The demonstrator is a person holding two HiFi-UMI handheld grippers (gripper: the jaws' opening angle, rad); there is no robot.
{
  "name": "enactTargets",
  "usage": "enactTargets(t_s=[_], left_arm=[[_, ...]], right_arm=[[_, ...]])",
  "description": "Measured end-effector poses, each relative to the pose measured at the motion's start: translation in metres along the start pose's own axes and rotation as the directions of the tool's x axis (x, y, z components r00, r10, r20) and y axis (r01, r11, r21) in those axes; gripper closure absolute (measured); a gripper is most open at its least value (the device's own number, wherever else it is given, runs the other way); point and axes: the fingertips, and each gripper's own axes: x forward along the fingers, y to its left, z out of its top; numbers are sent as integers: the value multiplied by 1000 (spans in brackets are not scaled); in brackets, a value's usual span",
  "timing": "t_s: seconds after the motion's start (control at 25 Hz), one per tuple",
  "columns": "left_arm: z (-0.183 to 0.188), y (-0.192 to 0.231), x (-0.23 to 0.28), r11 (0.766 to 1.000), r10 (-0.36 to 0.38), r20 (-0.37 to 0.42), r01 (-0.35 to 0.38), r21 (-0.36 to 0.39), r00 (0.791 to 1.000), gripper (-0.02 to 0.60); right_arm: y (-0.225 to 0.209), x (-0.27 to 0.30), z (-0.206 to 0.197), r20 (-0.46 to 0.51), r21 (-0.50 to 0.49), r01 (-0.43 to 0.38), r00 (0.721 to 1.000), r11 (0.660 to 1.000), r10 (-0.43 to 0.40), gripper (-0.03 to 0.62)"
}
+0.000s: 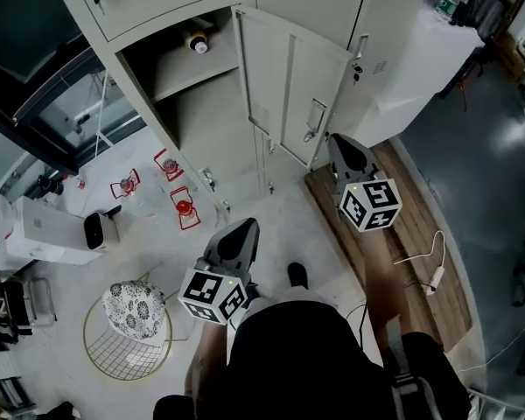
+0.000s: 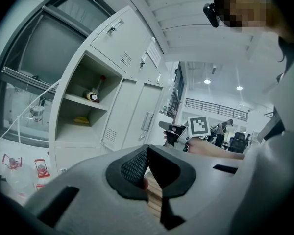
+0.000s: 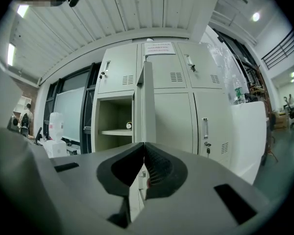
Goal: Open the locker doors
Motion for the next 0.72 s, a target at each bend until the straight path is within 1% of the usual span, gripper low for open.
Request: enactTargets(t_s=[0.32,0.52,0.72], left_arm=[[-5,13,-29,999,-52,-19,52,10,998,563],[-13,25,-48,998,-63,-33,64,10,997,565],[-16,23,-60,997,-73,-34,74,17,997,565]], right_arm=[[38,-34,4,1,-3,44,999,999,-44,586],[67,-51,6,13,-9,49,999,999,-49,588],[90,-70,6,13,-2,45,999,999,-45,588]])
